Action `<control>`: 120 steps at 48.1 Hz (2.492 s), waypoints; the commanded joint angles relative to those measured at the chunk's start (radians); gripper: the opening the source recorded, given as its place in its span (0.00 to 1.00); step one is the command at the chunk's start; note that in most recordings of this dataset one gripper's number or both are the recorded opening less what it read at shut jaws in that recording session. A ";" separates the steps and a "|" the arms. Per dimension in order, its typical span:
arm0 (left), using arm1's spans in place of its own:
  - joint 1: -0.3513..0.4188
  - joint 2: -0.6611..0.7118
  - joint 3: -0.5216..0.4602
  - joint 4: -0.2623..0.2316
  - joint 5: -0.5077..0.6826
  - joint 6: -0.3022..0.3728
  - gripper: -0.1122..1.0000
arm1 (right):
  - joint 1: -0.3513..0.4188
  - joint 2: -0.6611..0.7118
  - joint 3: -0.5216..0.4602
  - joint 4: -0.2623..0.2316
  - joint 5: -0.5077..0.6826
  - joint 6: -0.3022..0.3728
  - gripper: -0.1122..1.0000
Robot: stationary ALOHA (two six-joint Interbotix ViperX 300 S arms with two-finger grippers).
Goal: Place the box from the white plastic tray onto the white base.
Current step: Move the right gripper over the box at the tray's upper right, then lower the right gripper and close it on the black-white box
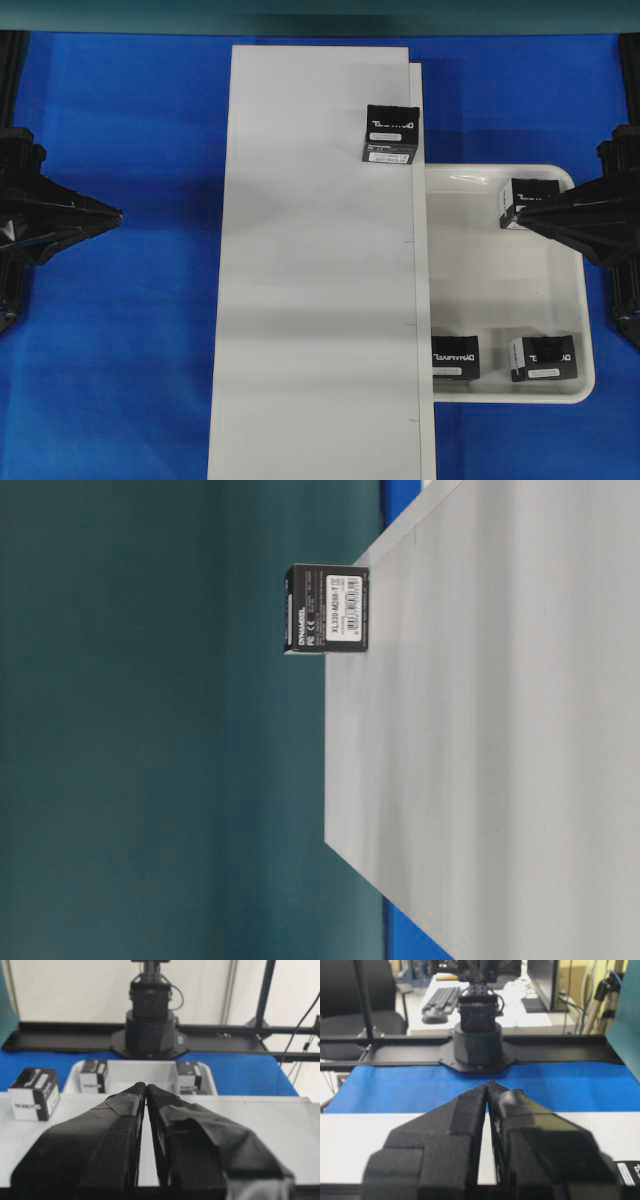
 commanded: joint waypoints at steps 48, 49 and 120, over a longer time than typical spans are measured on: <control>-0.003 0.046 -0.121 0.014 0.337 -0.061 0.05 | -0.301 0.198 -0.307 -0.089 1.327 -0.189 0.13; -0.005 0.046 -0.121 0.014 0.337 -0.061 0.05 | -0.305 0.206 -0.305 -0.097 1.327 -0.198 0.13; -0.003 0.049 -0.130 0.014 0.337 -0.109 0.04 | -0.448 0.676 -0.189 -0.075 0.982 -0.313 1.00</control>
